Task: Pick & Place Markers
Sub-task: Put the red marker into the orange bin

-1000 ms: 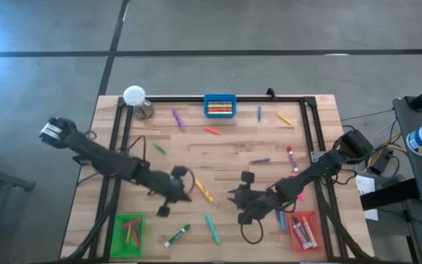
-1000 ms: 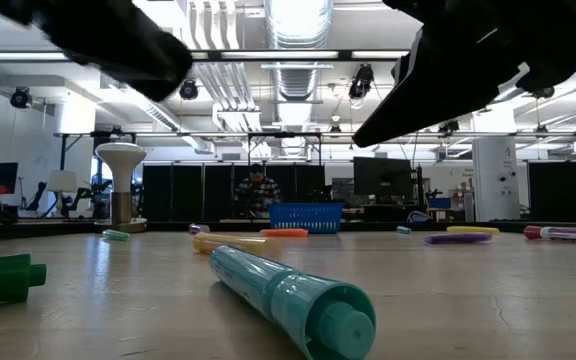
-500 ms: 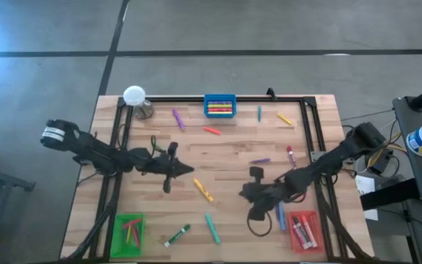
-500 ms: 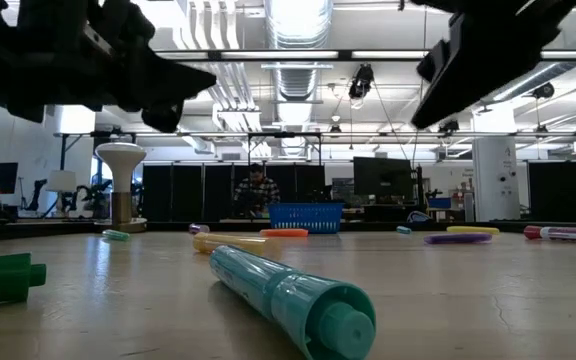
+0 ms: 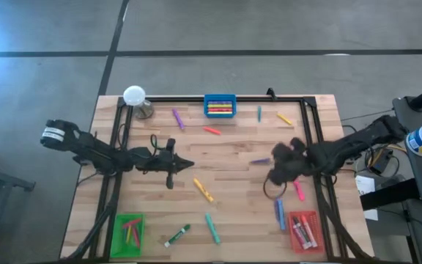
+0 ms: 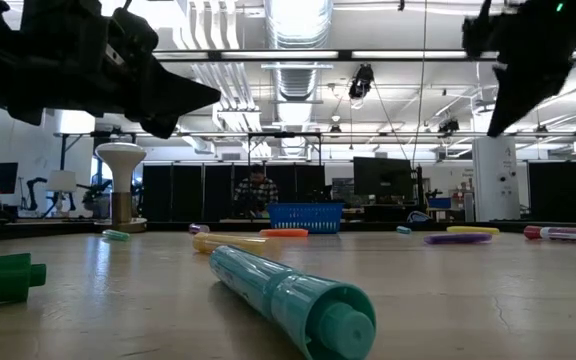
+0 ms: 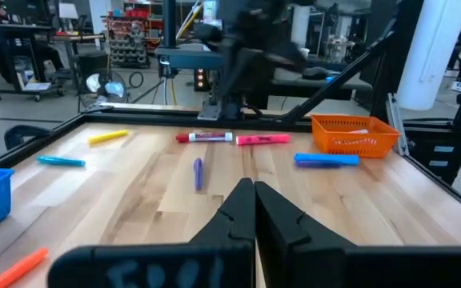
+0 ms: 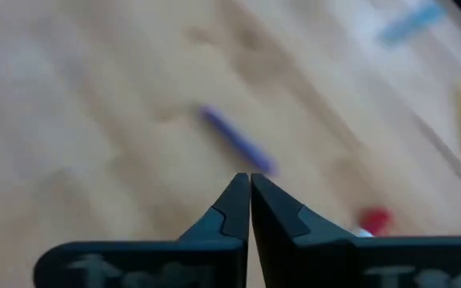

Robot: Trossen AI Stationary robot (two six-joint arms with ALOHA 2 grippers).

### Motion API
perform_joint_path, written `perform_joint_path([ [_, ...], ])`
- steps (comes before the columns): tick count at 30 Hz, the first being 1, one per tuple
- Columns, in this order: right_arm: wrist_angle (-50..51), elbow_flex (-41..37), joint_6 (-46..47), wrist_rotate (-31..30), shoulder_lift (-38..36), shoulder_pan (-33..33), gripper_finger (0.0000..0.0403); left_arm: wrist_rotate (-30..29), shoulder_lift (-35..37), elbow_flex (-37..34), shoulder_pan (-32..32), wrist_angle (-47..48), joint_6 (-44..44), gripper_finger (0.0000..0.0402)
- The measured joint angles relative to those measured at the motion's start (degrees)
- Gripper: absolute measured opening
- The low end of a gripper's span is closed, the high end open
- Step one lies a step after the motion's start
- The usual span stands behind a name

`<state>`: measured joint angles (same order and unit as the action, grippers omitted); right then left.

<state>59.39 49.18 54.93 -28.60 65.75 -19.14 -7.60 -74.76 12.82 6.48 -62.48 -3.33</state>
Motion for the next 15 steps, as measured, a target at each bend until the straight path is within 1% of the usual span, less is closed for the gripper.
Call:
perform_joint_path([
  [2,1.25,-2.06,0.84,0.45,-1.86,4.93,0.0011,0.0,0.0,0.0,0.0,-0.04,-0.01,0.0],
  [5,1.18,-5.19,-0.29,4.06,-4.05,14.08,0.0027,0.0,0.0,0.0,0.0,0.22,-0.15,0.0],
  [11,0.79,-9.65,-6.33,11.32,-5.28,31.78,0.0082,0.02,0.0,0.0,0.02,1.53,-0.4,0.0],
  [15,-0.34,-12.52,-8.76,15.45,-5.22,39.68,0.0116,0.02,0.0,0.0,0.05,2.2,-1.27,0.0],
])
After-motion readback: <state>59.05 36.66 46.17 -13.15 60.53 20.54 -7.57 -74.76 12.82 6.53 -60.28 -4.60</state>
